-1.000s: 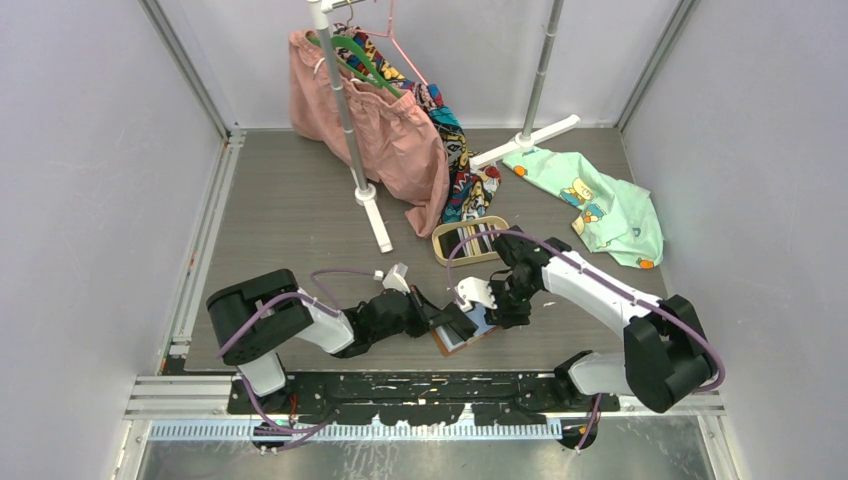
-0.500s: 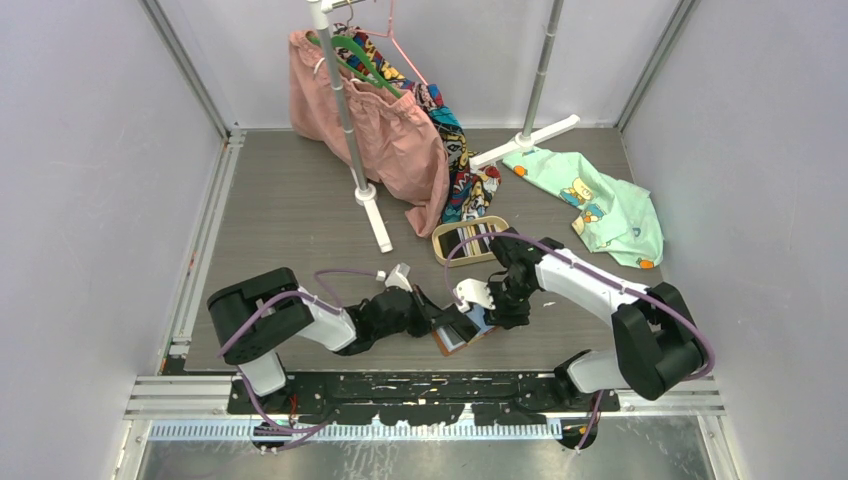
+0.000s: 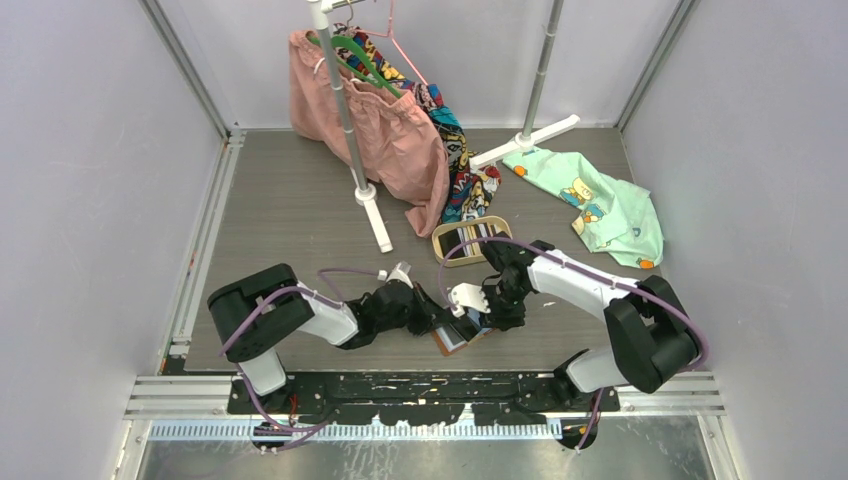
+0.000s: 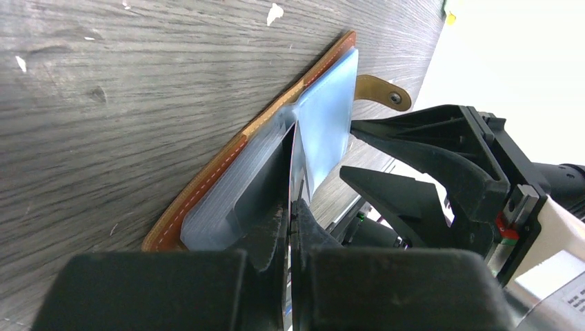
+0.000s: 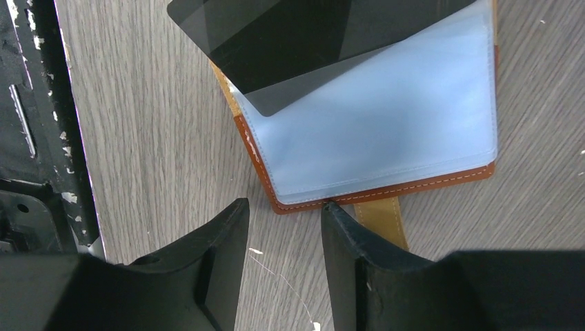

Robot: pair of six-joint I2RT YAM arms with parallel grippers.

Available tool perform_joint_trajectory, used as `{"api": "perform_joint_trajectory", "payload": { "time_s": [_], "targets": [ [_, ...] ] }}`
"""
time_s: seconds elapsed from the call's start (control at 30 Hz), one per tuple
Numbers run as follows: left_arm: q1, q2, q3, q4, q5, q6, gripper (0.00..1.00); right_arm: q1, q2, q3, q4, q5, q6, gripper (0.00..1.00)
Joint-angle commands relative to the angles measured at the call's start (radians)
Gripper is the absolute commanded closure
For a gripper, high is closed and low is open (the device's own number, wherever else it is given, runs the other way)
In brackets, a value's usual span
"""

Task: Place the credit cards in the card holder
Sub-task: Insert the credit card into the card holder.

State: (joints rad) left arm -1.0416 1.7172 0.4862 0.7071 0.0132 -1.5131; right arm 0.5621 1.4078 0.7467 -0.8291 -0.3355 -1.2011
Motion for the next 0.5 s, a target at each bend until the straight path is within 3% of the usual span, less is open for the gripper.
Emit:
{"api": "perform_joint_trajectory", "payload": {
  "time_s": [0.0, 0.47],
  "targets": [
    [0.014, 0.018, 0.026, -0.122, 0.046, -0.012, 1.0, 0.009, -0.003, 0.005, 0.017, 0.003, 0.014, 0.52],
    [0.038, 0.028, 0.062, -0.172, 0.096, -0.021, 1.0, 0.019, 0.004, 0.006, 0.023, 0.004, 0.025, 0.54]
  ]
}}
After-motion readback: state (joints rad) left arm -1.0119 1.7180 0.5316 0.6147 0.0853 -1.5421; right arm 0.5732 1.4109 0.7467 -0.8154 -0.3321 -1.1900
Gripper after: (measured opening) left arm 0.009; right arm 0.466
